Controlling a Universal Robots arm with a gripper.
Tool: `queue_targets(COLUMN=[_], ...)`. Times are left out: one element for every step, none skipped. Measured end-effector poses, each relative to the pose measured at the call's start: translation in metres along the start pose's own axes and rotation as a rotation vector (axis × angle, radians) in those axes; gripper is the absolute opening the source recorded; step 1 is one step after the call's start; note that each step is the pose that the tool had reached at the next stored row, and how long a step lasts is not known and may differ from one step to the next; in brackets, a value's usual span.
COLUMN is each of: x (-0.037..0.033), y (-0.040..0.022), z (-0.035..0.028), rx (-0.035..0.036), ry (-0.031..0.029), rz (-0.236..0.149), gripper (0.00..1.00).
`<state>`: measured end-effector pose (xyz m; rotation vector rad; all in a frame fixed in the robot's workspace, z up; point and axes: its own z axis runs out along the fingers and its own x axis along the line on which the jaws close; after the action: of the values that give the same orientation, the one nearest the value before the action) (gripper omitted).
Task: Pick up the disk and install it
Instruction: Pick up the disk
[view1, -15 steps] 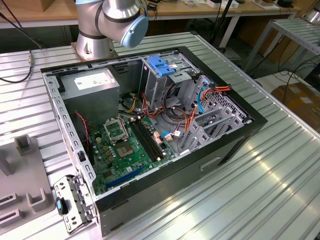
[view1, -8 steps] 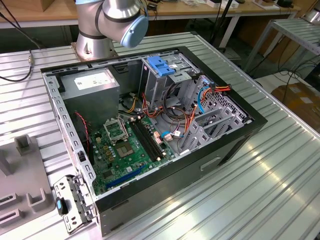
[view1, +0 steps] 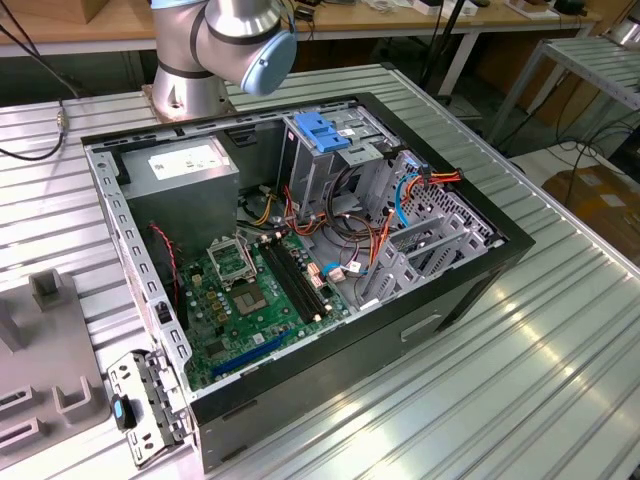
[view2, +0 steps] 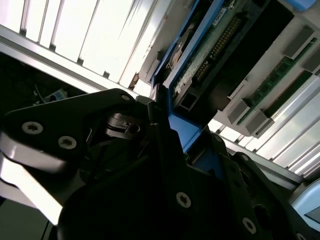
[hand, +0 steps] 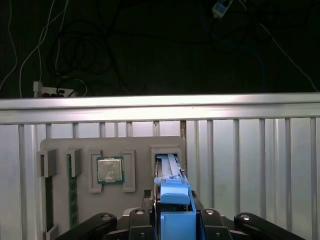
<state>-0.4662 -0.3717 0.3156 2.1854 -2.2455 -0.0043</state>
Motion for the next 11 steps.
queue_targets(x=[0.0, 0.0, 0.0, 0.0, 0.0, 0.0, 0.0, 0.0, 0.0, 0.0001, 0.0], y=[0.0, 0.0, 0.0, 0.0001, 0.0, 0.0001, 0.0001, 0.0001, 0.0001, 0.0001, 0.0001], z=[-0.0012, -0.0036, -0.005, -0.006, -0.0077, -0.0089, -0.0099, -0.0116, -0.0128, -0.0141, -0.0154], rx=[0.0, 0.0, 0.0, 0.0, 0.0001, 0.0, 0.0001, 0.0, 0.0, 0.0, 0.0], ry=[0.0, 0.0, 0.0, 0.0, 0.0, 0.0, 0.0, 0.0, 0.0, 0.0, 0.0], rz=[0.0, 0.0, 0.0, 0.0, 0.0, 0.0, 0.0, 0.0, 0.0, 0.0, 0.0], gripper=[0.37, 0.37, 0.37, 0.37, 0.37, 0.37, 0.37, 0.37, 0.37, 0.37, 0.37])
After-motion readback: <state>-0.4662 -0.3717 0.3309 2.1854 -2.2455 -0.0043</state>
